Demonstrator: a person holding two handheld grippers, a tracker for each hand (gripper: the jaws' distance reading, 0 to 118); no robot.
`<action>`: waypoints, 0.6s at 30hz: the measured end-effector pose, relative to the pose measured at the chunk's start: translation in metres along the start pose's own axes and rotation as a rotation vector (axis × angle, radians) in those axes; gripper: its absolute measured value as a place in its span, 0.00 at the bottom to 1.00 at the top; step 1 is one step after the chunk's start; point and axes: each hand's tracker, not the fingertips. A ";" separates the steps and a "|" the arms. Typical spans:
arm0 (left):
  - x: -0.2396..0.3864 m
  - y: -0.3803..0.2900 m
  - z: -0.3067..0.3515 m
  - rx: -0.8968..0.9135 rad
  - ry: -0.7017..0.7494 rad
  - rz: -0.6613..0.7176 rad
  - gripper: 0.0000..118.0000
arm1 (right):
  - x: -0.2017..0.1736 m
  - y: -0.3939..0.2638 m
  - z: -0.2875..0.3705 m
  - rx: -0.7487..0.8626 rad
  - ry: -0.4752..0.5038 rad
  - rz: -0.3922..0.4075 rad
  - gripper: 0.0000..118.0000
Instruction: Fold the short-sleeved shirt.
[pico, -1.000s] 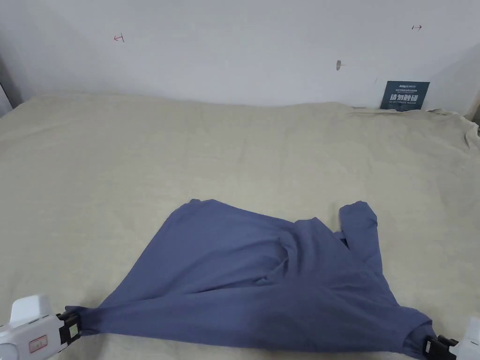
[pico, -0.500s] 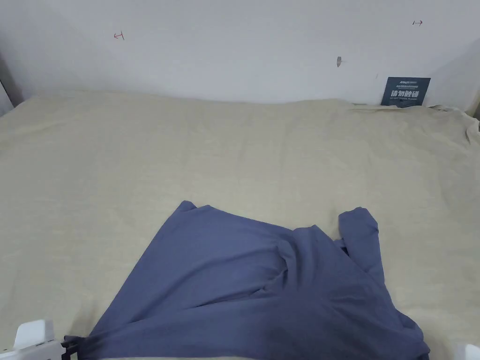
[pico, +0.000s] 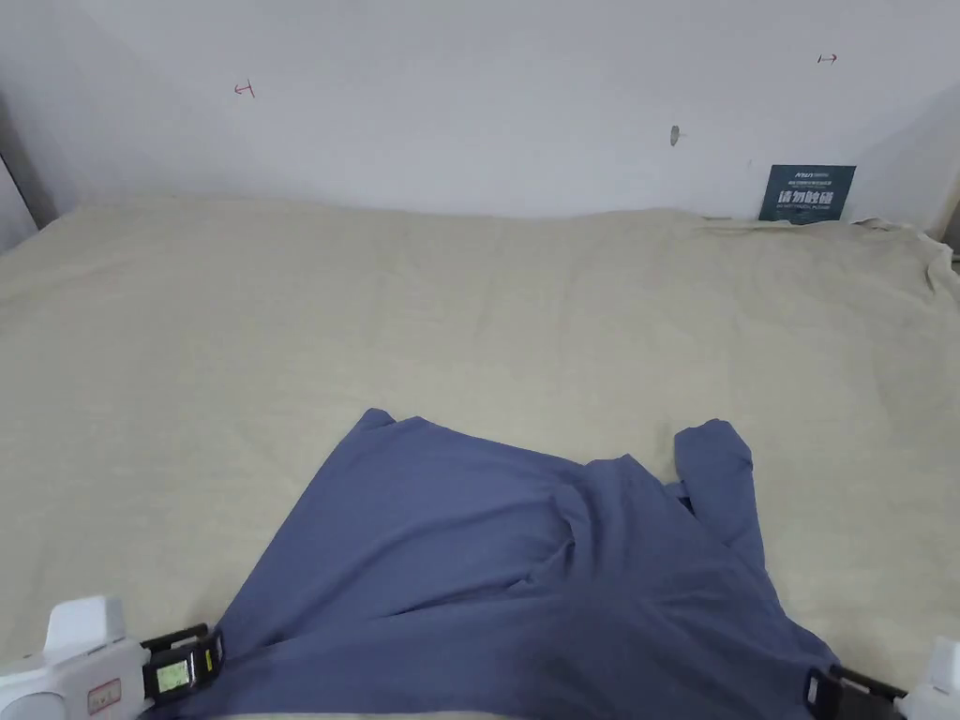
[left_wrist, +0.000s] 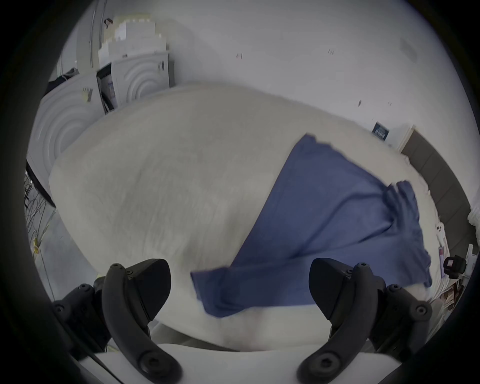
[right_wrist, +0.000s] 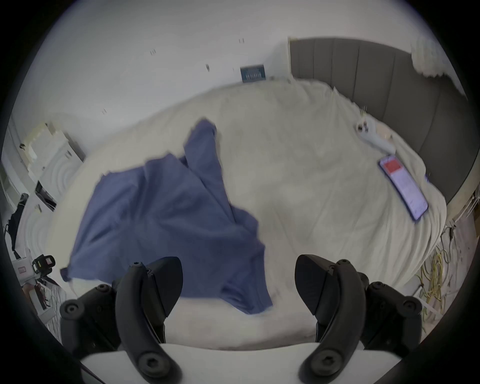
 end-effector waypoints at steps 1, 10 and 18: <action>0.004 0.008 0.007 0.028 -0.011 -0.004 0.94 | -0.002 0.009 0.010 0.035 0.016 -0.001 0.78; 0.067 0.082 0.081 0.336 -0.103 -0.105 0.94 | -0.034 0.074 0.087 0.342 0.095 0.065 0.78; 0.119 0.099 0.105 0.577 -0.100 -0.190 0.81 | -0.056 0.086 0.110 0.544 0.029 0.139 0.77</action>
